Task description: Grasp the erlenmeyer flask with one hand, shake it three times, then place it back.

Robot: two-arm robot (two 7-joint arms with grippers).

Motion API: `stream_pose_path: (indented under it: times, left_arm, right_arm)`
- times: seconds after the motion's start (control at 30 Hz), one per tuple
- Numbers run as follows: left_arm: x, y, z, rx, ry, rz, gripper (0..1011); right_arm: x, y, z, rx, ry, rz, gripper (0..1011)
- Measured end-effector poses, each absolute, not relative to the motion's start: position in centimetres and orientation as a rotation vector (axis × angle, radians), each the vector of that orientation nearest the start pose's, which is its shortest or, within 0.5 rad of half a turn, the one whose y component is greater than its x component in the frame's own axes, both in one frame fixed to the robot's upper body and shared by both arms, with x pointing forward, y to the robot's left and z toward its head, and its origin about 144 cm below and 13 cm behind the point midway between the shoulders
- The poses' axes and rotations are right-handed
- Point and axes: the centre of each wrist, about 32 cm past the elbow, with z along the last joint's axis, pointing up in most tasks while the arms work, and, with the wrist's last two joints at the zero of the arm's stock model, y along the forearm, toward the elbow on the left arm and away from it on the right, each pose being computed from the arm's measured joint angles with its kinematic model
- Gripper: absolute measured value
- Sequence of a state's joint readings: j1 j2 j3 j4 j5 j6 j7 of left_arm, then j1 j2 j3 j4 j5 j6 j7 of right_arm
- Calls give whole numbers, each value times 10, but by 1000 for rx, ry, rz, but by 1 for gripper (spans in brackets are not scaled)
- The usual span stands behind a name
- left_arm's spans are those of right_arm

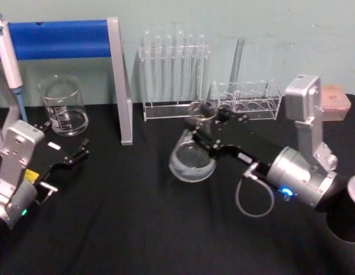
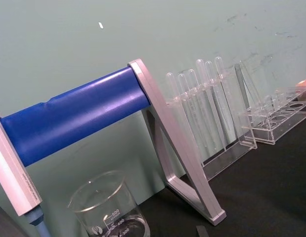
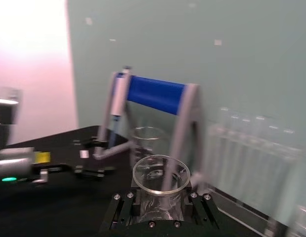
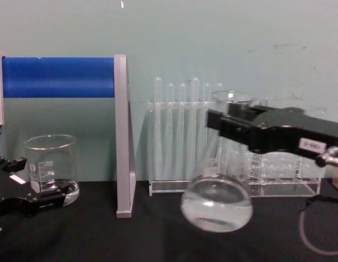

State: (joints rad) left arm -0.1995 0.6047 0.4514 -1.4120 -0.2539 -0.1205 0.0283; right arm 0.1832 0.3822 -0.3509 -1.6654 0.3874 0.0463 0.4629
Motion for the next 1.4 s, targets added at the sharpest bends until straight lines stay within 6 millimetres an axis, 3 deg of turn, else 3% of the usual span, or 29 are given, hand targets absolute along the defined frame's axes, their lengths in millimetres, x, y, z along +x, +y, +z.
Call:
stream_pose_path:
  times: [0.27,0.6,1.17,1.4]
  left_arm:
    - [489,310,1140,305,-285,1248,1001]
    - [489,310,1140,304,-285,1248,1001]
    - [489,310,1140,304,-285,1248,1001]
    - [489,310,1140,304,-285,1248,1001]
  right_arm:
    - [489,-209,1211,35,-86,-642,449]
    - [487,-214,1210,42,-86,-669,449]
    - [469,-271,1215,53,-115,-1057,449]
    - [462,-285,1215,46,-115,-1155,449]
